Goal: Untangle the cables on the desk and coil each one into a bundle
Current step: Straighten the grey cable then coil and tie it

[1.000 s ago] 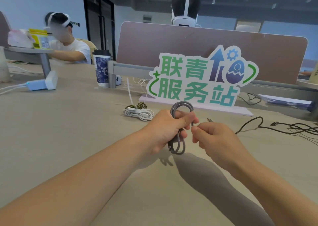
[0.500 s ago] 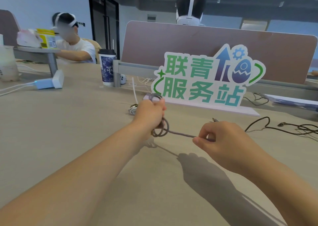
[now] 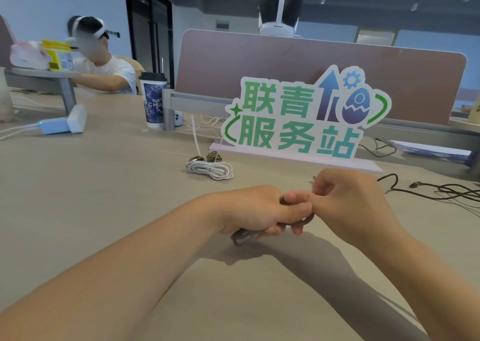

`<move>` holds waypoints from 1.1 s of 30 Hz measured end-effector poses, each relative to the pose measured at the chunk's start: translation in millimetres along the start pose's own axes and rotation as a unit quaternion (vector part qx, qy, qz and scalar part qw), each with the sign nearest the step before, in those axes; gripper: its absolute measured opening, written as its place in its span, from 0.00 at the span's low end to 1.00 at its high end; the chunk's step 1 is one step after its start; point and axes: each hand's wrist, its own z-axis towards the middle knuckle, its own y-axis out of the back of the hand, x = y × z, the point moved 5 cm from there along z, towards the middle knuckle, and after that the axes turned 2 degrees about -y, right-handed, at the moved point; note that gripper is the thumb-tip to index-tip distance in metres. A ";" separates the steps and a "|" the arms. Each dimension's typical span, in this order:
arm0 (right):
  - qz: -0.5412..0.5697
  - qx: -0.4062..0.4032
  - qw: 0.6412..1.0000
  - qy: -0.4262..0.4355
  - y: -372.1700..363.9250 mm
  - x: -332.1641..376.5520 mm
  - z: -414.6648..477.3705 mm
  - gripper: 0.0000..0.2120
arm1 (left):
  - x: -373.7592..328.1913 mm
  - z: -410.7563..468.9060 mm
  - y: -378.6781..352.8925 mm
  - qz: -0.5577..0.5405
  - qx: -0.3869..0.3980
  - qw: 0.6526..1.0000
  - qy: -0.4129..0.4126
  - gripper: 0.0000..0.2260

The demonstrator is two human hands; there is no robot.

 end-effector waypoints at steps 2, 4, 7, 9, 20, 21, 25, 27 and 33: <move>0.082 0.033 0.995 -0.035 -1.9 -1.1 1.3 0.19 | 3.3 -1.5 13.1 -0.003 -0.019 1.000 -0.002 0.18; 0.177 0.058 0.978 -0.094 -0.1 -4.1 3.6 0.18 | 8.0 -3.4 31.2 -0.056 -0.084 0.995 -0.004 0.19; 0.168 0.085 0.973 -0.130 -0.8 -11.8 5.1 0.16 | 22.7 -3.4 54.5 -0.204 -0.242 0.948 0.020 0.19; 0.096 0.095 0.985 -0.105 -7.2 -11.3 1.9 0.17 | 21.1 -2.2 53.8 -0.284 -0.289 0.914 0.003 0.19; -0.005 0.127 0.991 -0.032 -16.2 -6.2 -1.7 0.17 | 32.0 -1.6 64.5 -0.587 -0.354 0.728 -0.023 0.18; -0.015 0.138 0.990 -0.024 -15.0 -7.6 -1.1 0.14 | 39.3 -2.9 69.9 -0.511 -0.387 0.767 0.001 0.19; -0.046 0.171 0.984 0.034 -16.8 -7.8 -2.8 0.08 | 39.1 -6.4 73.7 -0.104 -0.459 0.881 0.051 0.21; -0.031 0.147 0.986 0.077 -15.3 -3.3 -4.3 0.06 | 27.9 -3.0 64.5 0.054 -0.424 0.903 0.046 0.22; -0.002 -0.008 0.987 0.159 -2.0 9.0 -6.2 0.07 | 13.7 4.1 22.7 -0.048 -0.186 0.981 0.027 0.34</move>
